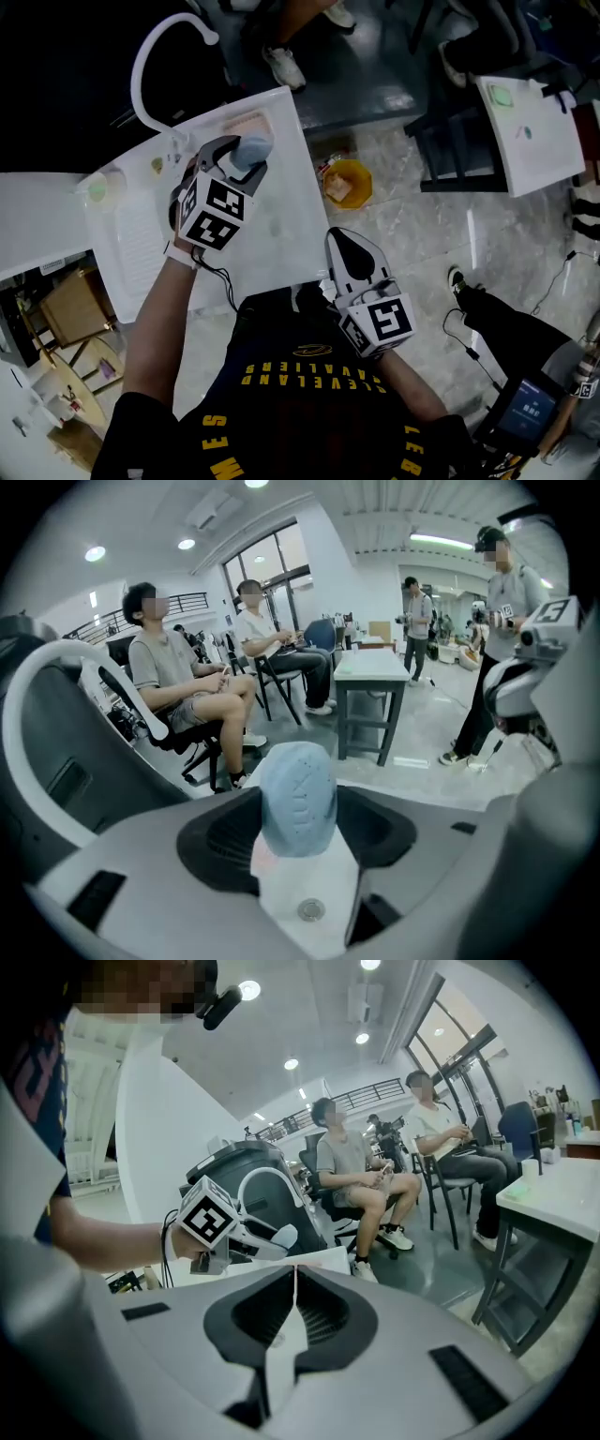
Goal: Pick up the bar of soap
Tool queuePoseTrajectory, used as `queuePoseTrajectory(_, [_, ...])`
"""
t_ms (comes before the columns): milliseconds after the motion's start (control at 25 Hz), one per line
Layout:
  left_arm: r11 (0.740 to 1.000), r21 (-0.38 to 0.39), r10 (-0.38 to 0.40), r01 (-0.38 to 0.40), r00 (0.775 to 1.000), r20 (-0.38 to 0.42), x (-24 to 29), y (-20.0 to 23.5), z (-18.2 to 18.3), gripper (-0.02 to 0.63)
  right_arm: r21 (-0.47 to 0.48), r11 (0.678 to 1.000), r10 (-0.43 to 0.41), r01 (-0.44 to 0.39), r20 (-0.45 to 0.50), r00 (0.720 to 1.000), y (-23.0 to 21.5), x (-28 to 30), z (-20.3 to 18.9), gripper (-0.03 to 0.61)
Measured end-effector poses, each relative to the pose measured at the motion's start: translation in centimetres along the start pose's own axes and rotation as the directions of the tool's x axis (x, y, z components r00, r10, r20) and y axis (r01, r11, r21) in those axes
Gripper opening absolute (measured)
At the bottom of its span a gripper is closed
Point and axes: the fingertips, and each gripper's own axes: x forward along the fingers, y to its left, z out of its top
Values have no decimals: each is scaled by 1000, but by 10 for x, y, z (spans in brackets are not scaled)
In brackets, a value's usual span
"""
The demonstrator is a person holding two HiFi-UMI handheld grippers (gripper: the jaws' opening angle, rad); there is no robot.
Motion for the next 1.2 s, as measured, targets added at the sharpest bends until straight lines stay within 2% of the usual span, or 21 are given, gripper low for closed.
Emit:
queuePoseTrajectory(160, [997, -79, -15, 21, 997, 81, -28, -21, 11, 265, -41, 999, 31, -31, 8, 999, 8, -6, 7, 21])
queuePoseTrajectory(600, [979, -186, -37, 88, 965, 260, -99, -82, 31, 265, -84, 996, 32, -32, -3, 999, 27, -30, 3, 21])
queuePoseTrajectory(840, [977, -198, -9, 79, 942, 334, -134, -93, 48, 265, -80, 996, 39, -37, 24, 999, 28, -31, 15, 21])
queuePoseTrajectory(1080, [983, -172, 10, 61, 922, 387, -169, -94, 60, 265, -86, 995, 47, -41, 60, 997, 35, -29, 35, 20])
queuePoseTrajectory(1200, [988, -151, 42, 25, 904, 426, -185, -91, 70, 264, -103, 993, 65, -54, 105, 992, 41, -25, 52, 20])
